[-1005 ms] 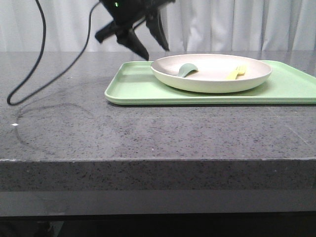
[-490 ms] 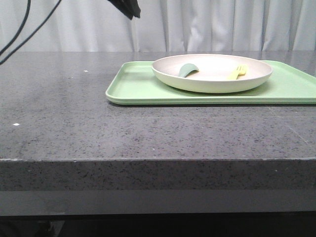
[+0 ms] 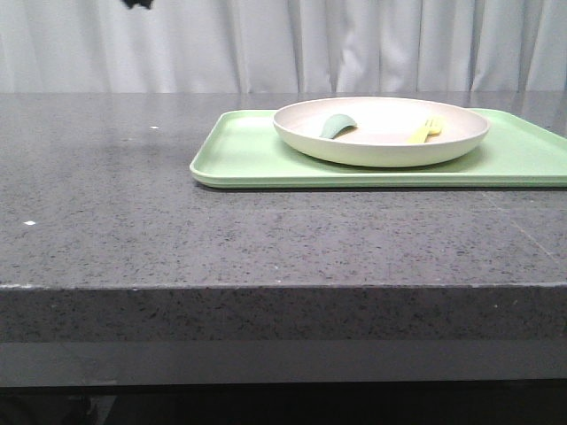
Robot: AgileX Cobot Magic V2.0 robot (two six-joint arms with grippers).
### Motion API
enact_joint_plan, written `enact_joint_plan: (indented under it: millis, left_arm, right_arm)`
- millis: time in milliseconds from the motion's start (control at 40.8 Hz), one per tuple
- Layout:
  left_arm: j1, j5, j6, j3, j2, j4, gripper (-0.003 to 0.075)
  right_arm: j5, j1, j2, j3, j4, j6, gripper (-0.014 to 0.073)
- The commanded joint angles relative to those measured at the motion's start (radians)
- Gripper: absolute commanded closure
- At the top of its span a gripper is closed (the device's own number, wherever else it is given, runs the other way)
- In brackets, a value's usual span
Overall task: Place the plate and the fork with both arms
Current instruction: 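Lower the plate onto the tray, open the left gripper, withdraw, then lower the right gripper onto the yellow fork and grasp it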
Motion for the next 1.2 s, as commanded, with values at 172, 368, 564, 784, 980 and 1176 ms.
enact_joint_plan:
  millis: [172,368,564,784,980,1176]
  left_arm:
    - [0.069,-0.444,-0.004,0.505,-0.384,0.011,0.0738]
    - [0.084,-0.723,-0.004,0.861,-0.638,0.031,0.0738]
    - [0.079,-0.957,-0.004,1.169,-0.897,0.021,0.0738]
    - [0.079,-1.111,-0.004,1.379,-1.179,0.015,0.0738]
    - [0.079,-1.104,-0.004,1.421,-1.334,0.015,0.0738]
    - [0.079,-1.104,-0.004,1.421,-1.353,0.015,0.0738]
  right_arm:
    - [-0.090,0.000,0.013,-0.039,-0.005,-0.006,0.0022]
    - [-0.095,0.000,0.038,-0.039,-0.005,-0.006,0.0022]
    - [-0.117,0.003,0.126,-0.057,0.004,-0.006,0.0022]
    - [-0.039,0.092,0.331,-0.210,0.059,-0.006,0.0022]
    - [0.100,0.213,0.577,-0.434,0.114,-0.006,0.0023]
    - [0.342,0.223,0.843,-0.711,0.148,0.052,0.0102]
